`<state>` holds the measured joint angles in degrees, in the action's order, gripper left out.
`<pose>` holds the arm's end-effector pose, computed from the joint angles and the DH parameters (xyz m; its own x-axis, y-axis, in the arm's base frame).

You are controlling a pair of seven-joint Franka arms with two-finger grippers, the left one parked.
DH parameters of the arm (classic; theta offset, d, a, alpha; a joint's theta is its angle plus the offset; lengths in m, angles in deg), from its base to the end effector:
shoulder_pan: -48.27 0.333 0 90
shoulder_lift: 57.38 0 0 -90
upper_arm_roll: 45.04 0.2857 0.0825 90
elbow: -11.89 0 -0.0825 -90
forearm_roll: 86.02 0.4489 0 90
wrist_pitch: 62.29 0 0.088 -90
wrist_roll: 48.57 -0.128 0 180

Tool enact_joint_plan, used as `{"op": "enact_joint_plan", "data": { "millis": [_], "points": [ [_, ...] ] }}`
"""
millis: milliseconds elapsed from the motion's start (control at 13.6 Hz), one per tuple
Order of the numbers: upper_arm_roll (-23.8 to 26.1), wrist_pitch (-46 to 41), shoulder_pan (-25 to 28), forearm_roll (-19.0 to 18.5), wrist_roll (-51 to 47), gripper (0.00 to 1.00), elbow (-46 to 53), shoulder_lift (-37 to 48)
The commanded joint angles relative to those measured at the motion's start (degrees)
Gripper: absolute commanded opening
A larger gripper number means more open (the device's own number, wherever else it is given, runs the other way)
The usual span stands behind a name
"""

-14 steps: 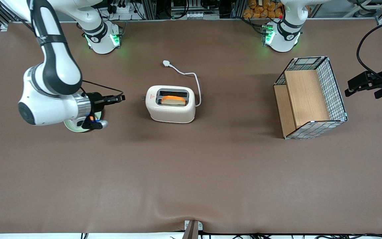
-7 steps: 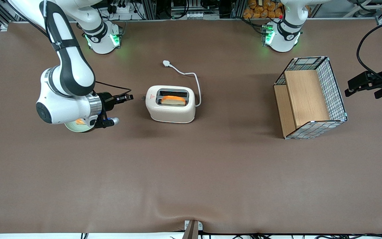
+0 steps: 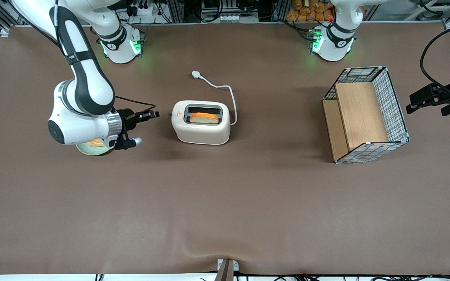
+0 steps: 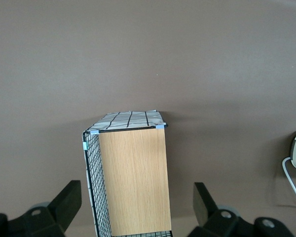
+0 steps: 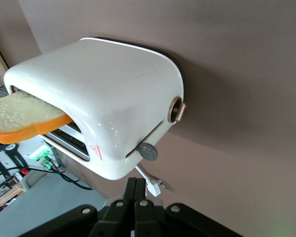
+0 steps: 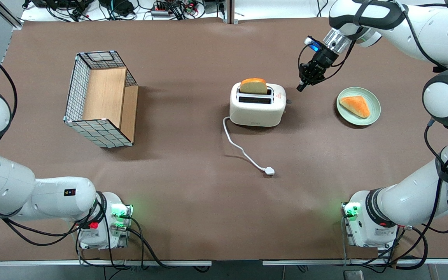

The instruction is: Press toaster button with right arm

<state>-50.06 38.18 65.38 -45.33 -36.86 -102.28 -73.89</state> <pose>0.5555 0.1915 0.2175 0.8783 0.2194 -0.4248 -0.0740 -0.8155 -0.5740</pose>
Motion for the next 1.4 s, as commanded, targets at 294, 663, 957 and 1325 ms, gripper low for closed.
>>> {"op": "enact_joint_plan", "data": {
  "millis": [294, 663, 957, 1325],
  "points": [
    [-0.1, 3.3, 0.2, 5.2, 5.7, 0.00, -4.6, 1.2],
    [-0.1, 5.6, 1.1, 7.7, 9.6, 0.00, -6.0, 1.5],
    [-0.1, 7.6, 2.4, 9.3, 11.1, 0.00, -7.2, 1.9],
    [-0.1, 9.9, 2.4, 10.1, 13.8, 0.00, -8.8, 1.5]
  ]
}}
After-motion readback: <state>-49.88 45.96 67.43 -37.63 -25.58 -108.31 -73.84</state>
